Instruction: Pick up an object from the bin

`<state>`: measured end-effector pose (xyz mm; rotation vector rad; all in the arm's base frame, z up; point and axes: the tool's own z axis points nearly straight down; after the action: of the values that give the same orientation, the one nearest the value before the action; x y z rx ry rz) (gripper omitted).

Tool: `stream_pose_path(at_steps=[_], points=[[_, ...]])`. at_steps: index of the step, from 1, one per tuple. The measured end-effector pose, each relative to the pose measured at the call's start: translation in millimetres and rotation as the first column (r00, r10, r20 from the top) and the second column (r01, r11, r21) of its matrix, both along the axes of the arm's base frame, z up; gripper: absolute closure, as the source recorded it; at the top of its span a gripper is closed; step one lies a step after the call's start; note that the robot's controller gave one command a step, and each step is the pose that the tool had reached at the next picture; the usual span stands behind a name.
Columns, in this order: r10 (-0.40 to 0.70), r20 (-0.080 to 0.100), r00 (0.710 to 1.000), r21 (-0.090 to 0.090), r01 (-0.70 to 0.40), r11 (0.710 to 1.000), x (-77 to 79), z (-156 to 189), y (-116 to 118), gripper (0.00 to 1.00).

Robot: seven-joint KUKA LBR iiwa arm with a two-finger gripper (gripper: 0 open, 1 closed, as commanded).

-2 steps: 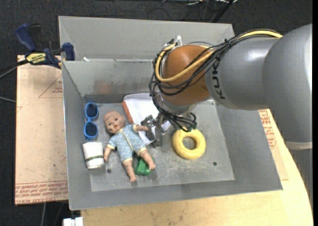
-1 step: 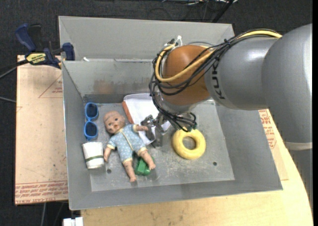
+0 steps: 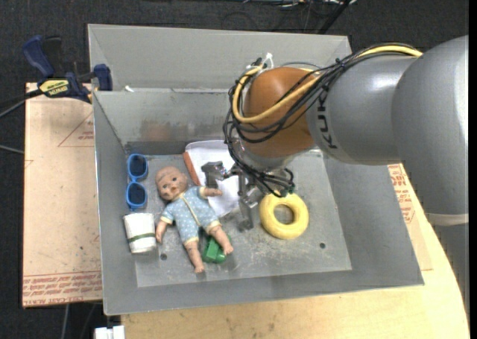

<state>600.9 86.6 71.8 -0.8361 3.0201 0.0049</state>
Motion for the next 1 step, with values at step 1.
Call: stream_pose_path(at_steps=[1], points=[[0.000, -0.006, 1.000, -0.001, 0.000, 1.000, -1.1, -0.3, -0.3, 1.00]])
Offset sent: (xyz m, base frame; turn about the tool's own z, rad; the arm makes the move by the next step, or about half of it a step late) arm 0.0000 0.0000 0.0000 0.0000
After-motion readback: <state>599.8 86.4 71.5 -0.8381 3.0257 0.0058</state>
